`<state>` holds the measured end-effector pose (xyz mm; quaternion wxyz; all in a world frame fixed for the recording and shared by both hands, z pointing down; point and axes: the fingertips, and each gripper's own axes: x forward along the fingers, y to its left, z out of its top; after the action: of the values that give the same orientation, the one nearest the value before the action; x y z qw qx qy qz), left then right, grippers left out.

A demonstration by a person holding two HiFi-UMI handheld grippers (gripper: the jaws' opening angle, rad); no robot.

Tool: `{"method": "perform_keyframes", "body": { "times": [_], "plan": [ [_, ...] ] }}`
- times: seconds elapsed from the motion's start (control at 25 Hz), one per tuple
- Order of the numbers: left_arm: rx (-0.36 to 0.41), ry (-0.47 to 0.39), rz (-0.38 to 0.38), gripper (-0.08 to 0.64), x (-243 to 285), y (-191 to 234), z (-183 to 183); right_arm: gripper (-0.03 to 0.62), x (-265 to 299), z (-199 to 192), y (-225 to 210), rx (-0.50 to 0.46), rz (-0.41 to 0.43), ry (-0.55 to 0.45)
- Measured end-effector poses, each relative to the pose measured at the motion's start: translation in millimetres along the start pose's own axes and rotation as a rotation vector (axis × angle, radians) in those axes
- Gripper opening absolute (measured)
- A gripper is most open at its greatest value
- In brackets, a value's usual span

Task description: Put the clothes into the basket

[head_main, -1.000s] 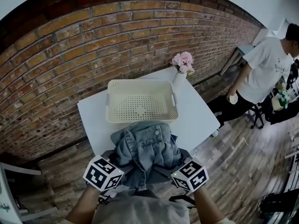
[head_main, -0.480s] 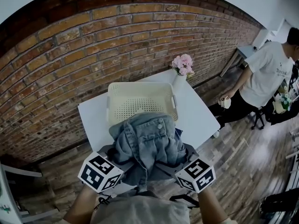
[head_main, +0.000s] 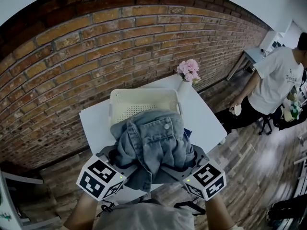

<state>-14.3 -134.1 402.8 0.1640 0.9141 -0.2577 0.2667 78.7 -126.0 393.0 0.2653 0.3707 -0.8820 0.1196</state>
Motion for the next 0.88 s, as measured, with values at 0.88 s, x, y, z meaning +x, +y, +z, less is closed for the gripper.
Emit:
{"method": "perform_keyframes", "body": {
  "times": [0.88],
  "plan": [
    [0.090, -0.045, 0.063, 0.225, 23, 79, 67, 0.374, 45, 62, -70, -0.049, -0.046, -0.073]
  ]
}}
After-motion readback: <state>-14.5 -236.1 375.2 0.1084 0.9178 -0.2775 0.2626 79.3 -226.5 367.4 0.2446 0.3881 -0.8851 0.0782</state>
